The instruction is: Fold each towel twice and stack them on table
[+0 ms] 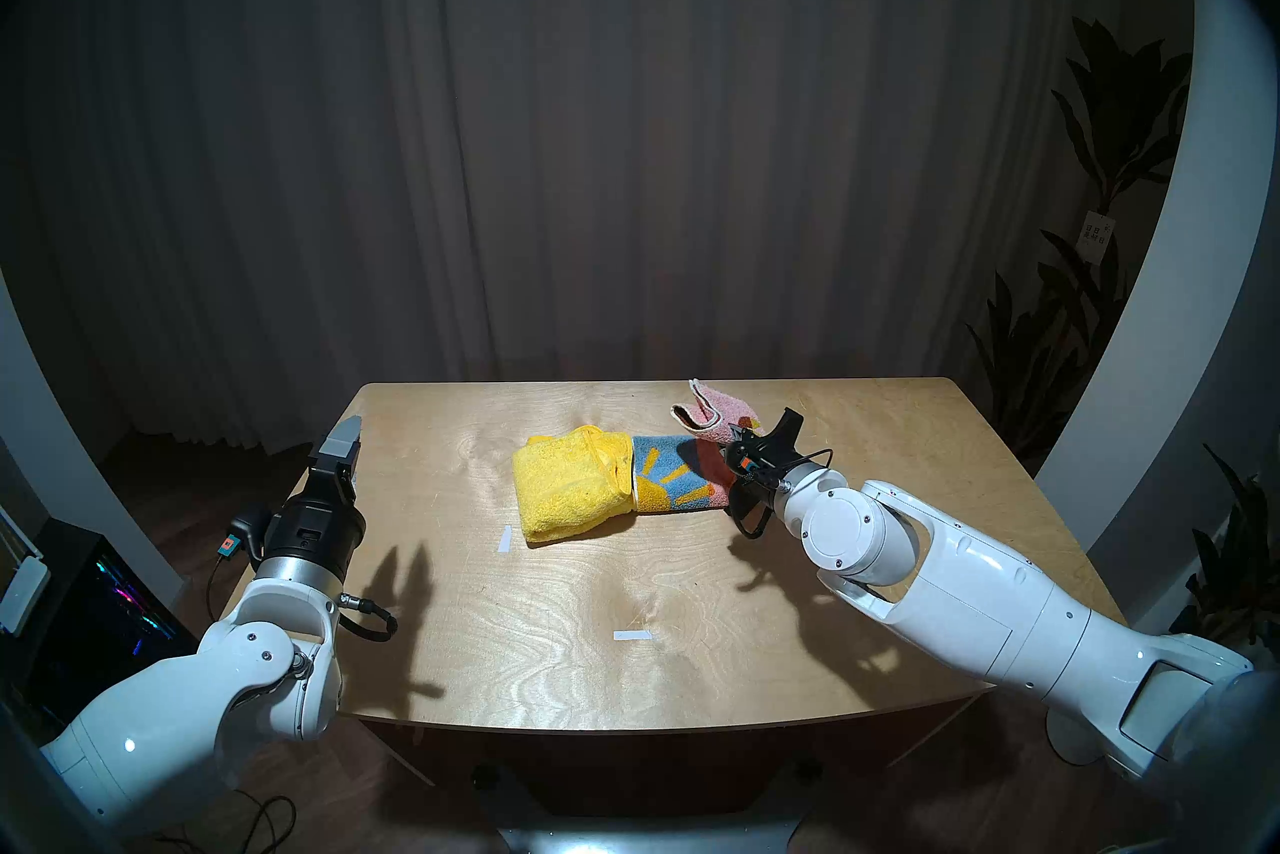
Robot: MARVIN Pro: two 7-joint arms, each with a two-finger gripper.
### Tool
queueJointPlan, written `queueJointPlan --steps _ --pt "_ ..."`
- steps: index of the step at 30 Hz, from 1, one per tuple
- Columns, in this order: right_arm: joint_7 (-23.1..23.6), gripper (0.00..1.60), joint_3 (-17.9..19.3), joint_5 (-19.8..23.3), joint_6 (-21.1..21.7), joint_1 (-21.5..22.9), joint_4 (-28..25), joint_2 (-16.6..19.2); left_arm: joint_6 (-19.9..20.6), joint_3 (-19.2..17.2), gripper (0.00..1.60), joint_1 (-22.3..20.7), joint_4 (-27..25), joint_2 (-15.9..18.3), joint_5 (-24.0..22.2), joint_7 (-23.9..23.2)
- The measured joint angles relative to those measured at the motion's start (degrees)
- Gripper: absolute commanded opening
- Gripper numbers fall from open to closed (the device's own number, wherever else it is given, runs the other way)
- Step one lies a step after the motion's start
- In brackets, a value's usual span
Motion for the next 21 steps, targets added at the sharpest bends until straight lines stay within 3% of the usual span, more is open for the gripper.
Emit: queueJointPlan --steps 12,21 --pt "4.32 0.0 -4.34 -3.04 -1.72 2.73 1.29 -1.86 -1.09 -1.27 1.6 2.38 -0.69 -1.08 -0.5 -1.42" --pt "3.28 0.0 -6.51 -5.0 -1.88 2.81 5.02 -3.36 -1.03 -1.83 1.6 3.14 -0.69 -1.62 -1.38 -2.13"
